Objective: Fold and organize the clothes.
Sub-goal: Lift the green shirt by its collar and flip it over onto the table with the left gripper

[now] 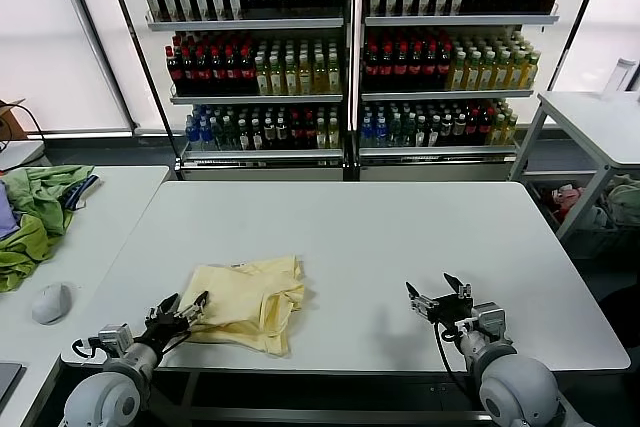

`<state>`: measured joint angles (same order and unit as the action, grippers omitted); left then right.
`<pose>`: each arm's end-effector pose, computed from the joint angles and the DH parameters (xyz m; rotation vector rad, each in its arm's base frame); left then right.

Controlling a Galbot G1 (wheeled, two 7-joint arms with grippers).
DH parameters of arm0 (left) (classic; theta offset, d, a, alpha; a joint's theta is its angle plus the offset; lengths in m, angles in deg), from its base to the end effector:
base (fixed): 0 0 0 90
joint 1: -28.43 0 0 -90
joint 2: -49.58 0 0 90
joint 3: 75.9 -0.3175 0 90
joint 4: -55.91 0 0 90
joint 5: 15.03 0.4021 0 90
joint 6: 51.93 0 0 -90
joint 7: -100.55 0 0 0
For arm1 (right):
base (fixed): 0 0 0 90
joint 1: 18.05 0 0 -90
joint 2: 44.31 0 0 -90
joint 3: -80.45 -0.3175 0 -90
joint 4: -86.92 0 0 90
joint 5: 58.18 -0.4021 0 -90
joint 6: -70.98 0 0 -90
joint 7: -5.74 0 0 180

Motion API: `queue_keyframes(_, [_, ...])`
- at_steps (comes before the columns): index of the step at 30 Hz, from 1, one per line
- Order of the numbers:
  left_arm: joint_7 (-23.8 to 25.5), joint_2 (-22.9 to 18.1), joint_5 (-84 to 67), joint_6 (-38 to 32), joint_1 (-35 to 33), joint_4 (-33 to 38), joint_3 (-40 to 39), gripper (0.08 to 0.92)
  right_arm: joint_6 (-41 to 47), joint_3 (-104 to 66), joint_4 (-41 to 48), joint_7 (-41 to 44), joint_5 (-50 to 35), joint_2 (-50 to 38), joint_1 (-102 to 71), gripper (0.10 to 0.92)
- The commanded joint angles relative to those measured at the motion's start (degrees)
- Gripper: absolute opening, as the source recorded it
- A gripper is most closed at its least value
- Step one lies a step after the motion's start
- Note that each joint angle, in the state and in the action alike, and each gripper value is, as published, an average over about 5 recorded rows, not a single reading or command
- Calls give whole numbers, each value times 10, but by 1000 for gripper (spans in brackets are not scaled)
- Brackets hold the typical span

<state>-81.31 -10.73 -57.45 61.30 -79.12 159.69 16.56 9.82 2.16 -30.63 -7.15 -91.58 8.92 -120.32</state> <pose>0.3164 0.1244 -0.2934 -0.1175 -2.6341 0.2754 0.3095 -0.0208 -0.2195 0.2955 -2.7059 0.1640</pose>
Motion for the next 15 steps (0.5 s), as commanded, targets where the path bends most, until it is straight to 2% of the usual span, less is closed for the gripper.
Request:
queue_keyframes(1, [34,1,-100,36,1,-9,10,611,0,-1,-1,0,0,0,0,823])
queue_keyframes(15, [44,-26,-315,34,12,-25,58,204,0,-3,-2,-1,-1,2,-2,823])
